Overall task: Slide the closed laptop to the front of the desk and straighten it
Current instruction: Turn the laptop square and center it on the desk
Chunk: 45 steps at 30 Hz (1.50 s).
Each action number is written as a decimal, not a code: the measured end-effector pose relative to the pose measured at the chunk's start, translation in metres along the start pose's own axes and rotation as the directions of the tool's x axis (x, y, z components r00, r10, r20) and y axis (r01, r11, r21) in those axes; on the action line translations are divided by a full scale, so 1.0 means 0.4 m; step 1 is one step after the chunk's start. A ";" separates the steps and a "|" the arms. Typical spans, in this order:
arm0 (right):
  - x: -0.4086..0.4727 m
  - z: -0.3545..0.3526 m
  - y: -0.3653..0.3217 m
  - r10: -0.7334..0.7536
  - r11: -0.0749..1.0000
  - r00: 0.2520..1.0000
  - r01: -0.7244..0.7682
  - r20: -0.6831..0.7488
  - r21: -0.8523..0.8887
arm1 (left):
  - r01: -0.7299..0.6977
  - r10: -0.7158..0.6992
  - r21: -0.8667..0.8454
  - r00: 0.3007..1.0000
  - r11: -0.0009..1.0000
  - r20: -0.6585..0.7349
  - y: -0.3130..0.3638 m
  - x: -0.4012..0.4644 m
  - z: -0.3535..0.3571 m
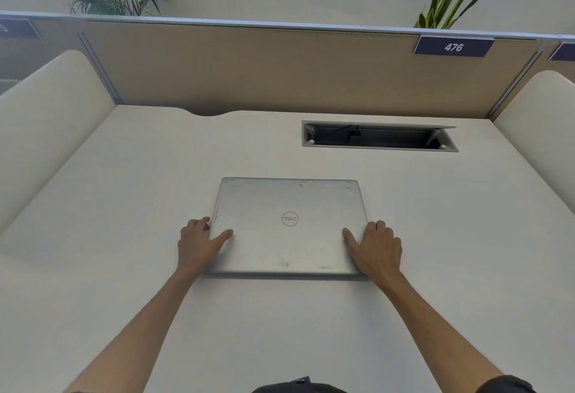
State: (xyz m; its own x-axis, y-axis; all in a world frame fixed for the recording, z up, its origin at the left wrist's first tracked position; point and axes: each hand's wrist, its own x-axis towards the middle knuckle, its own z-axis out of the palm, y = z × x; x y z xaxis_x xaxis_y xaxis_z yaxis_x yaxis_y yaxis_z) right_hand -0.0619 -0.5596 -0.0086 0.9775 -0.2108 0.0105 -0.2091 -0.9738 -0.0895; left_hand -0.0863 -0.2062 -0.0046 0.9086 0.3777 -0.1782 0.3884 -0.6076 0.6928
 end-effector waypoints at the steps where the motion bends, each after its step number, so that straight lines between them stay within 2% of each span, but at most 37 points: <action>1: -0.009 0.007 0.007 -0.006 0.998 1.000 0.006 -0.001 0.062 | -0.023 0.023 -0.036 1.000 0.999 -0.003 -0.016 -0.010 0.000; 5: -0.041 0.015 0.049 -0.078 0.898 0.995 0.041 0.067 0.438 | -0.156 0.170 -0.111 0.977 0.982 0.128 -0.076 -0.046 -0.016; 7: -0.054 0.013 0.068 -0.139 0.855 0.985 0.068 0.099 0.515 | -0.213 0.228 -0.101 0.957 0.972 0.178 -0.094 -0.053 -0.025; 11: -0.087 0.035 0.086 -0.233 0.881 0.966 0.162 0.109 0.444 | -0.228 0.239 -0.076 0.949 0.971 0.205 -0.099 -0.054 -0.033; 13: -0.099 0.049 0.087 -0.234 0.894 0.968 0.179 0.087 0.410 | -0.242 0.258 -0.101 0.943 0.965 0.208 -0.100 -0.055 -0.038; 19: -0.106 0.048 0.084 -0.248 0.865 0.969 0.223 -0.003 0.449 | -0.245 0.271 -0.151 0.944 0.958 0.189 -0.115 -0.054 -0.044; 32: -0.106 0.037 0.071 -0.219 0.821 0.975 0.209 -0.045 0.531 | -0.164 0.204 -0.259 0.969 0.952 0.138 -0.129 -0.046 -0.027; 45: -0.107 0.045 0.070 -0.192 0.850 0.981 0.165 0.004 0.500 | -0.211 0.234 -0.161 0.962 0.964 0.140 -0.106 -0.055 -0.035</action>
State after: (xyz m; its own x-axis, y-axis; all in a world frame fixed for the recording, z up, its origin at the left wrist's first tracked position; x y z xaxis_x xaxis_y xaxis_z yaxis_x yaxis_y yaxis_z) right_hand -0.1091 -0.5762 -0.0293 0.9995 -0.0196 0.0239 -0.0024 -0.8202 -0.5721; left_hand -0.1248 -0.1788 -0.0202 0.9866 0.1230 -0.1071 0.1578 -0.5526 0.8184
